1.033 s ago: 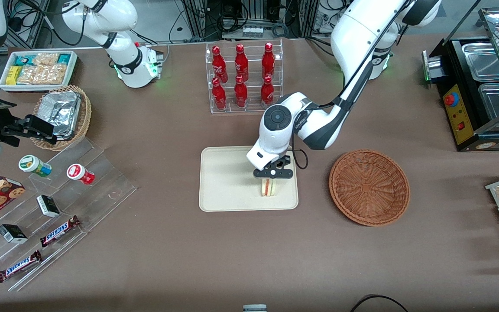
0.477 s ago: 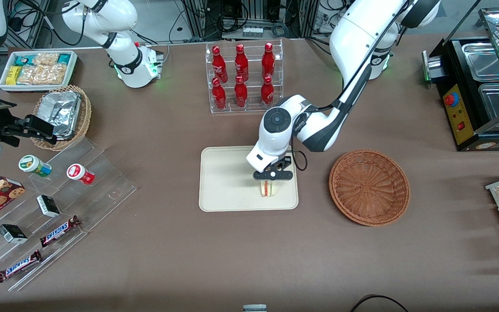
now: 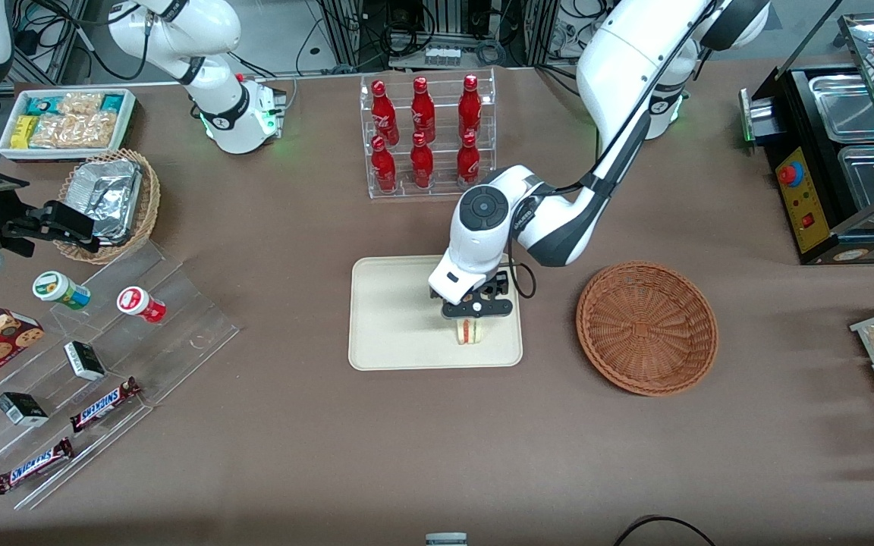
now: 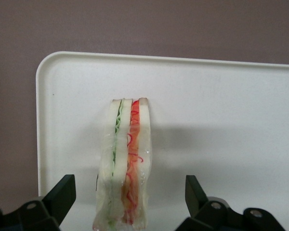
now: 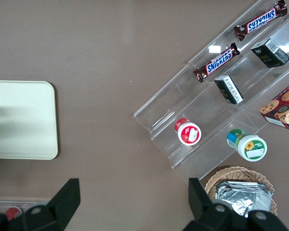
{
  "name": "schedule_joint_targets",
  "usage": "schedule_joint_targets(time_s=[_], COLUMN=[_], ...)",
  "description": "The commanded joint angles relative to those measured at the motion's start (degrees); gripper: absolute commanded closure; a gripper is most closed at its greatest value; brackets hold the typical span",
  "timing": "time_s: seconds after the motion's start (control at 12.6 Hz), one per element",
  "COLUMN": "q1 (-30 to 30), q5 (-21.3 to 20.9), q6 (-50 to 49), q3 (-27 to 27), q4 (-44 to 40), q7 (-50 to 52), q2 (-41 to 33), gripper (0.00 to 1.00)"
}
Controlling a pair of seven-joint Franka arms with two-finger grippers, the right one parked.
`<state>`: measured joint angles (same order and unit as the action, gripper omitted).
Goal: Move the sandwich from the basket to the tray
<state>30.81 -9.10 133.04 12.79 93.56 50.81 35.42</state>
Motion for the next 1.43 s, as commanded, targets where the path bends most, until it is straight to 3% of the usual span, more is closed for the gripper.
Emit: schedule_joint_targets(time_s=[0.0,0.48,0.87,1.27,1.35], q1=[0.56,-4.09,-12.78,-19.9,-20.87], q5=[-0.65,-0.3,-0.21,2.07,4.07], q6=[-0.76,-2.87,-3.48,-10.49,-12.69], q3=[-1.01,-1.18,-0.83,-0.75,-1.01], q4=[-1.71,-1.98,-1.8,-4.51,-6.44], q7=[2.01,1.66,0.96,-3.14,-5.17], q2=[0.26,-1.76,-1.76,-2.91,-2.82], gripper=[0.0,0.0,0.0,0.0,0.0])
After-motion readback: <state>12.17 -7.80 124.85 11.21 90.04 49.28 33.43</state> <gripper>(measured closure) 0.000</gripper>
